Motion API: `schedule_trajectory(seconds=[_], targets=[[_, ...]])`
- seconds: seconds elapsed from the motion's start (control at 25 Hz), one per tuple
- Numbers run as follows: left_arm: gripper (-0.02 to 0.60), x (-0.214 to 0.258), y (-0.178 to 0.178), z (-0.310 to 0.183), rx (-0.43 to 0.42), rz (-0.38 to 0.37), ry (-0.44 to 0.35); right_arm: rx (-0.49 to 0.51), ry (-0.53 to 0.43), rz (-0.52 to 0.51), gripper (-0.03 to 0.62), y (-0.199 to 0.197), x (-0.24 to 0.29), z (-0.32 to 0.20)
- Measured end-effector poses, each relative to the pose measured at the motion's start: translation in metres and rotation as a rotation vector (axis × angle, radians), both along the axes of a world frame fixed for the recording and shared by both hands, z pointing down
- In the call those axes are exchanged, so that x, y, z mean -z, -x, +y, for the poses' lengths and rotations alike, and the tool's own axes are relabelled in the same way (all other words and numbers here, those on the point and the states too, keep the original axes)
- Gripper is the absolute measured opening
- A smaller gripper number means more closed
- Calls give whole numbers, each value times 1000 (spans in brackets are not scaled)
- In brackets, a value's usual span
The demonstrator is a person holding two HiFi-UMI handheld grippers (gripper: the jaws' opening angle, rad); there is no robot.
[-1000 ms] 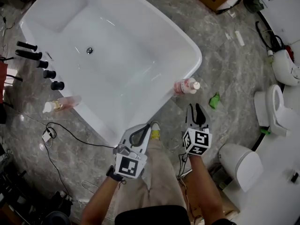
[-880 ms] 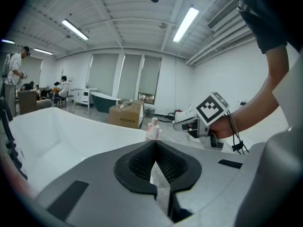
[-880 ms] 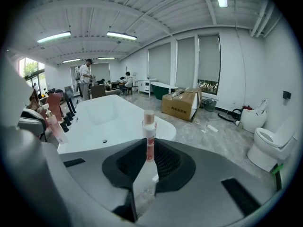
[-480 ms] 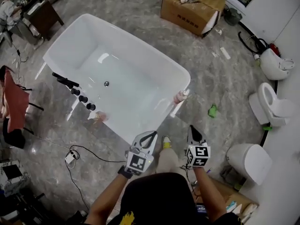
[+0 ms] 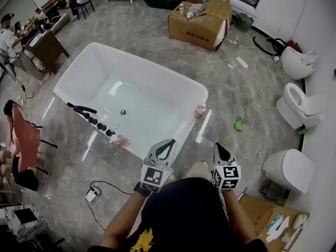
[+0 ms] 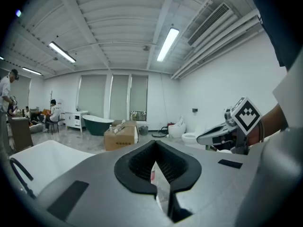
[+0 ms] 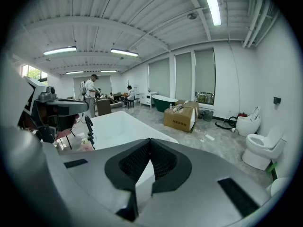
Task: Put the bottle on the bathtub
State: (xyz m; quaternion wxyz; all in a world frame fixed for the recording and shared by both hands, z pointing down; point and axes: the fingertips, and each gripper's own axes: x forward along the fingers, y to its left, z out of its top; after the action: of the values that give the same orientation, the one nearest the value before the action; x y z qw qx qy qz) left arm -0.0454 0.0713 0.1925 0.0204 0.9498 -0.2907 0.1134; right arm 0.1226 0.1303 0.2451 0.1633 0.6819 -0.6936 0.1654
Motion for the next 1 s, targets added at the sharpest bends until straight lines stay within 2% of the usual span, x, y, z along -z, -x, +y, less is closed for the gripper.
schedule_trajectory(seconds=[0.28,0.4,0.52,1.0], targets=[[17,4,10,13,21,-2,-12,-38,14,-17,2,-13,-3,23],[17,2,12,23,32,10,1,-30,26,-12,2,-14,-4,26],[17,-2,15,32,28,-17,-3,-13,26,-2,2,-13,-2,23],[17,-4,27,37,71,-41,22,22,40,23,0,-12,2,25]])
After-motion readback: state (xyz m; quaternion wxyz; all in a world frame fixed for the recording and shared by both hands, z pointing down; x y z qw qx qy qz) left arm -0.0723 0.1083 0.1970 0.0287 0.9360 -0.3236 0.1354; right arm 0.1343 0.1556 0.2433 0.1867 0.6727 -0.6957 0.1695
